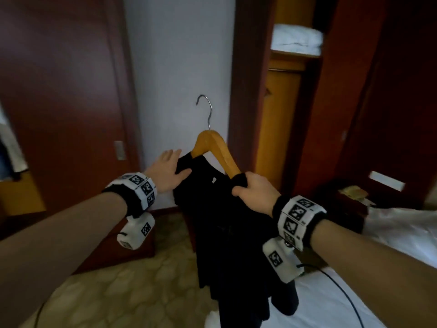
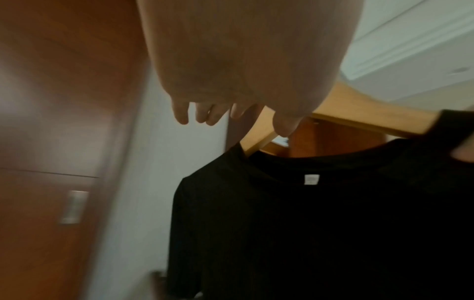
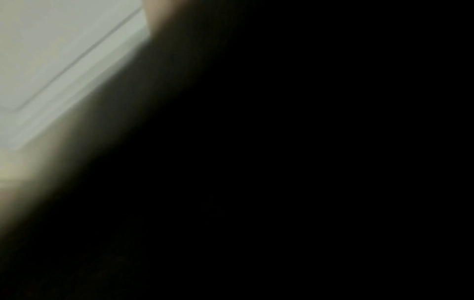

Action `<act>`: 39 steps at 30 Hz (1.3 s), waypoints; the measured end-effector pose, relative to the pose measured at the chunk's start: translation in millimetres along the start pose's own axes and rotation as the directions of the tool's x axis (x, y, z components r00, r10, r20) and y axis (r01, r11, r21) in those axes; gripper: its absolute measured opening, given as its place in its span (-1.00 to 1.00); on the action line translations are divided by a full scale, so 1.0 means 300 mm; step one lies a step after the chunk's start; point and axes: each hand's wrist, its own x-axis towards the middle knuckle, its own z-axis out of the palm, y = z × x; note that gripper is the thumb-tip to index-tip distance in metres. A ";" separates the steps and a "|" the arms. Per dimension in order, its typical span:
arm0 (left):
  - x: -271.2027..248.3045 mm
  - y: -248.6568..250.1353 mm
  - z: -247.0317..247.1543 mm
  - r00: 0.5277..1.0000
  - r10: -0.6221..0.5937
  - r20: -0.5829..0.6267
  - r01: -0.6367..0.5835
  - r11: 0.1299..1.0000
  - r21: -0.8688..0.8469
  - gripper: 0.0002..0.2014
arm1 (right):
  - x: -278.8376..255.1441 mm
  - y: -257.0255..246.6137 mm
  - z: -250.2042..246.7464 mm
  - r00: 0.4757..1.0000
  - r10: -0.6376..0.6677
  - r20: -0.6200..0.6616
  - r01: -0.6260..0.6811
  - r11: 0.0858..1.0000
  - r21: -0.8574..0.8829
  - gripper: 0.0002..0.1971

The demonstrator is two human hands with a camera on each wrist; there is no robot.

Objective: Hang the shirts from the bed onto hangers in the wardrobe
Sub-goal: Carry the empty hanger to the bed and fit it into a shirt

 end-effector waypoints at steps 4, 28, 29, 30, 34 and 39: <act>-0.100 -0.385 -0.124 0.977 -0.214 -0.019 0.214 0.976 0.035 -0.23 | 0.216 -0.267 0.306 0.991 -0.108 0.082 0.112 0.992 -0.051 -0.79; -0.790 -2.205 -0.752 0.518 -0.828 -0.214 0.852 0.522 0.044 -0.27 | 1.020 -1.669 2.003 0.759 -0.455 0.466 0.465 0.879 0.101 -0.81; -0.783 -2.277 -0.773 0.511 -0.830 -0.224 0.857 0.513 0.053 -0.26 | 1.068 -1.712 2.062 0.750 -0.464 0.471 0.474 0.874 0.105 -0.80; -0.772 -2.347 -0.799 0.505 -0.832 -0.229 0.861 0.505 0.062 -0.26 | 1.122 -1.758 2.120 0.743 -0.474 0.473 0.481 0.869 0.115 -0.78; -0.727 -2.607 -0.929 0.472 -0.853 -0.223 0.881 0.457 0.118 -0.26 | 1.339 -1.969 2.317 0.725 -0.471 0.502 0.469 0.872 0.141 -0.73; -0.675 -2.894 -1.033 0.434 -0.868 -0.241 0.901 0.417 0.123 -0.27 | 1.544 -2.183 2.545 0.708 -0.491 0.508 0.461 0.866 0.194 -0.70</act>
